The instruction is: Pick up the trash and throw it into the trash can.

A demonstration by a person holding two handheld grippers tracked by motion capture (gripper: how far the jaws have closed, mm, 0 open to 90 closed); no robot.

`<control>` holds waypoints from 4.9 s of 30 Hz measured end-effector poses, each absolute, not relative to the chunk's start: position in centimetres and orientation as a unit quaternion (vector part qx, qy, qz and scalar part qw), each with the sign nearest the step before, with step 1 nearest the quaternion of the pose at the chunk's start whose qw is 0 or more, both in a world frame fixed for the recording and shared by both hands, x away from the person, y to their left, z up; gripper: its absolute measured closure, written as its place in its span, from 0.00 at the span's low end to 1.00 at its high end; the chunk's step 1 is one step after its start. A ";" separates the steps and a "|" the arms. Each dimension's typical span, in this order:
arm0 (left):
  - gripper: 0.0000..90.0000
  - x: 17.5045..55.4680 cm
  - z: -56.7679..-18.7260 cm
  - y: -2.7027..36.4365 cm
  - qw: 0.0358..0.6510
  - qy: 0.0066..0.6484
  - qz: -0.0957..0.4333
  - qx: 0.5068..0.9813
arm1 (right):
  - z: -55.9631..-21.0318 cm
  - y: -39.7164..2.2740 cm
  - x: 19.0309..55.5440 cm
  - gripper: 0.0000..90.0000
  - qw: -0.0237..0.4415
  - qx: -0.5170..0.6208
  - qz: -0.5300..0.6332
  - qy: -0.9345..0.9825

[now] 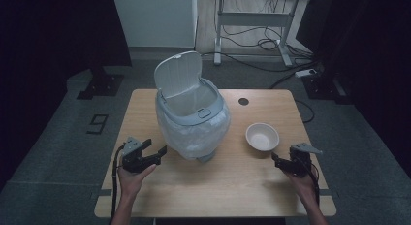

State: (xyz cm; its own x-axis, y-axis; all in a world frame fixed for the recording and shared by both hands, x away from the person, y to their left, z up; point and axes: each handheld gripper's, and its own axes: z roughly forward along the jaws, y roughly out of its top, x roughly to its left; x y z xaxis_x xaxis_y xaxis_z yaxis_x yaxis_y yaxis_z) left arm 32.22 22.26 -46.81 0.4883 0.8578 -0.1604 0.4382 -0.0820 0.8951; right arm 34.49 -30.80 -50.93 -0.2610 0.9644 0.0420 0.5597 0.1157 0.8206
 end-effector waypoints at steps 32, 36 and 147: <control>0.31 32.2 -47.1 21.9 0.503 0.456 0.197 0.707 | -53.9 -30.8 42.8 0.32 0.217 0.599 0.313 0.705; 0.31 32.2 -47.2 21.8 0.502 0.456 0.197 0.708 | -54.2 -30.7 42.7 0.41 0.213 0.596 0.306 0.711; 0.31 32.2 -47.7 21.2 0.488 0.462 0.182 0.718 | -30.5 -23.9 38.0 0.93 0.205 0.395 0.622 0.644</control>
